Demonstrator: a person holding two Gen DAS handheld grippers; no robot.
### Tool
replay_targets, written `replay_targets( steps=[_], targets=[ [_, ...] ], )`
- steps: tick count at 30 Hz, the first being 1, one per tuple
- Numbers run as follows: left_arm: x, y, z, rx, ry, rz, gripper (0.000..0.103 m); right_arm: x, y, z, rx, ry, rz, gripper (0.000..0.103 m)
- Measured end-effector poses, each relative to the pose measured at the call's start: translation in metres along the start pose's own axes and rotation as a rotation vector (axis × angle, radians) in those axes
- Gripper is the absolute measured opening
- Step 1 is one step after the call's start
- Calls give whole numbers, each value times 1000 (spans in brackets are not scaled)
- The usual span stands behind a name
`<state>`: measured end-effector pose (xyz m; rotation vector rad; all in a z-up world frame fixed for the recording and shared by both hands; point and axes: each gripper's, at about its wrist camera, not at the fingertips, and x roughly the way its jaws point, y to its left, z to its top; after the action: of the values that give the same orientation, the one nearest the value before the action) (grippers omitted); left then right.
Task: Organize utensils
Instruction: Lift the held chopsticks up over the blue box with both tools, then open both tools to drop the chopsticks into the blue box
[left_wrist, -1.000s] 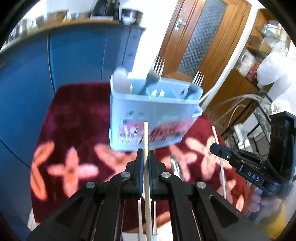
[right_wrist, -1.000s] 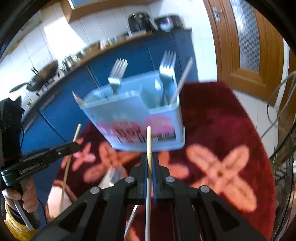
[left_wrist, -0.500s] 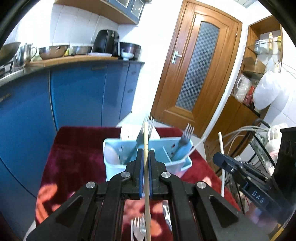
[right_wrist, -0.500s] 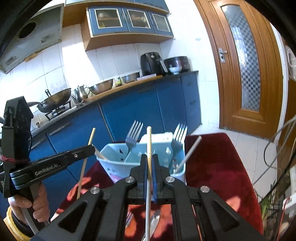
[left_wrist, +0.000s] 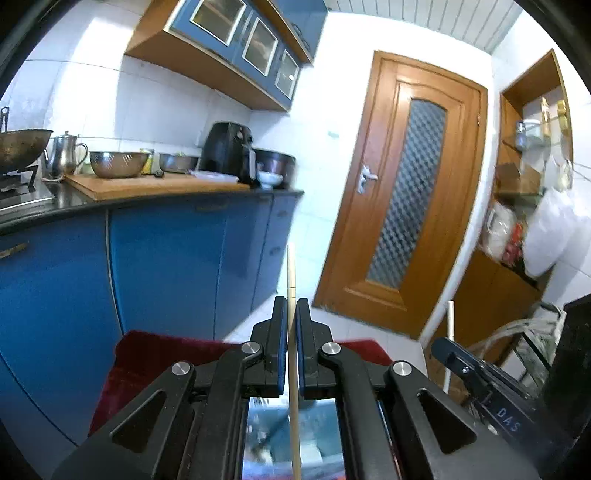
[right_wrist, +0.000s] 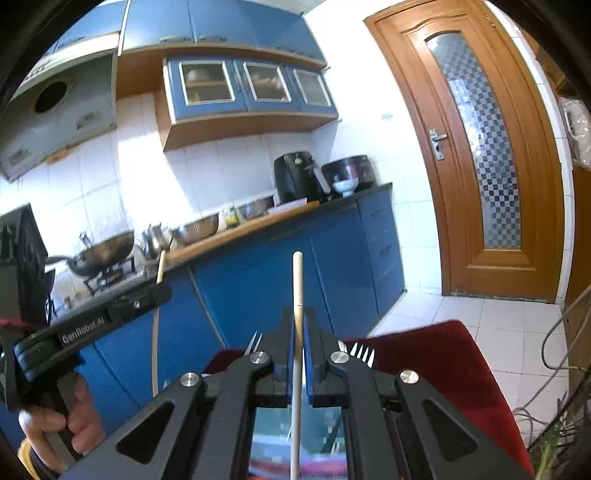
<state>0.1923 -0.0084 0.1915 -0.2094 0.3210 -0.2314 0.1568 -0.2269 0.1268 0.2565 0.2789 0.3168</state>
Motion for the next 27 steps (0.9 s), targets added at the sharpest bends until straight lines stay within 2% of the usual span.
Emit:
replay_targets(
  steps=[6,9,17,24,27],
  targets=[
    [21,9,6,-26,-91,30,2,20,-8,11,15,-85,-10,6],
    [31,13,4,-24,-141,80,2,28,-7,10,-5,-121,-28,6],
    [52,17,-20,11,-172,128,2,45,3,-14,-151,-172,-112,6],
    [52,12,-41,44,-186,126,3,47,9,-31,-239,-170,-129,6],
    [54,11,-45,46,-164,115,3,48,10,-36,-243,-155,-125,6]
  ],
)
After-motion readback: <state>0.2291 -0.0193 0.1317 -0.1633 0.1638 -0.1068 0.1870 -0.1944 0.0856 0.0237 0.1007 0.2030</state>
